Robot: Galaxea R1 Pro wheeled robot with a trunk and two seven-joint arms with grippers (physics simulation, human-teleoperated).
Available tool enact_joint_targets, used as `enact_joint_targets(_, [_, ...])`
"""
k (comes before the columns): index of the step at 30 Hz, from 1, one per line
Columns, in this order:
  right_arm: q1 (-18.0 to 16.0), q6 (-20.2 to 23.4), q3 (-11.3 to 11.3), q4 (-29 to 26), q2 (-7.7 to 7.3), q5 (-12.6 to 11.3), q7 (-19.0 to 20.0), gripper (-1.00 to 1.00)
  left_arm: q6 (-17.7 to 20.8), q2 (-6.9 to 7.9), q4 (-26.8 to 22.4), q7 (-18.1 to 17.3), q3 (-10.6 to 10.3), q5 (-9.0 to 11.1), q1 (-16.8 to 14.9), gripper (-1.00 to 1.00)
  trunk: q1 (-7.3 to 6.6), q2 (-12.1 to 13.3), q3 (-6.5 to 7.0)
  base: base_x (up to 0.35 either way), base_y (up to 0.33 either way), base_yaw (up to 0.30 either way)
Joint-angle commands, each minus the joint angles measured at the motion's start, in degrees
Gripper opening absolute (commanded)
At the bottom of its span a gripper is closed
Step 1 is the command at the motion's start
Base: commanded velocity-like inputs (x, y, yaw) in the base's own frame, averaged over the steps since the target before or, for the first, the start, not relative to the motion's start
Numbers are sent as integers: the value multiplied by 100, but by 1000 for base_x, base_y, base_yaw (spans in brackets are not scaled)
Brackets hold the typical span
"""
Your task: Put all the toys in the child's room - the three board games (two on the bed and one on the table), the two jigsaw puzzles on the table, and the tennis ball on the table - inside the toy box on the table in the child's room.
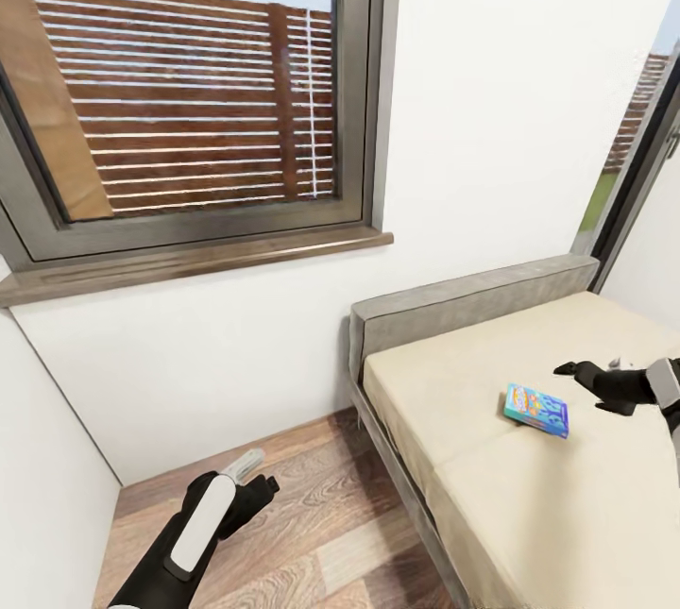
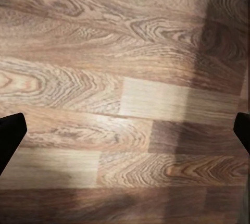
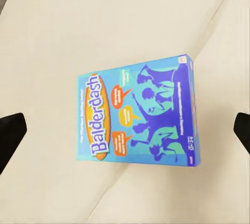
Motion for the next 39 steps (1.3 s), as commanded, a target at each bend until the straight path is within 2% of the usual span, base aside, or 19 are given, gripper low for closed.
enact_joint_targets(1, [-100, -11, -19, 167, -37, -11, -39, 100, 2, 1, -17, 59, -7, 59, -2, 100, -1, -3, -6, 0, 0, 0])
enact_joint_targets(3, [-275, -92, -15, 473, -102, -12, -181, 100, 7, 2, -32, 59, -8, 60, 0, 100, -1, -3, -6, 0, 0, 0])
enact_joint_targets(7, [-416, -162, -27, 710, -164, -70, -319, 100, 11, 8, -41, 68, -3, 61, 2, 100, 21, -43, -24, 0, 0, 0])
enact_joint_targets(34, [-436, -183, -57, 741, -171, -82, -302, 100, 12, 27, -47, 79, 0, 61, 2, 100, 614, -1126, -509, 0, 0, 0])
enact_joint_targets(39, [-456, -766, -56, 753, -163, -85, -316, 100, 12, 27, -46, 84, 0, 61, 2, 100, 724, -1326, -599, 0, 0, 0])
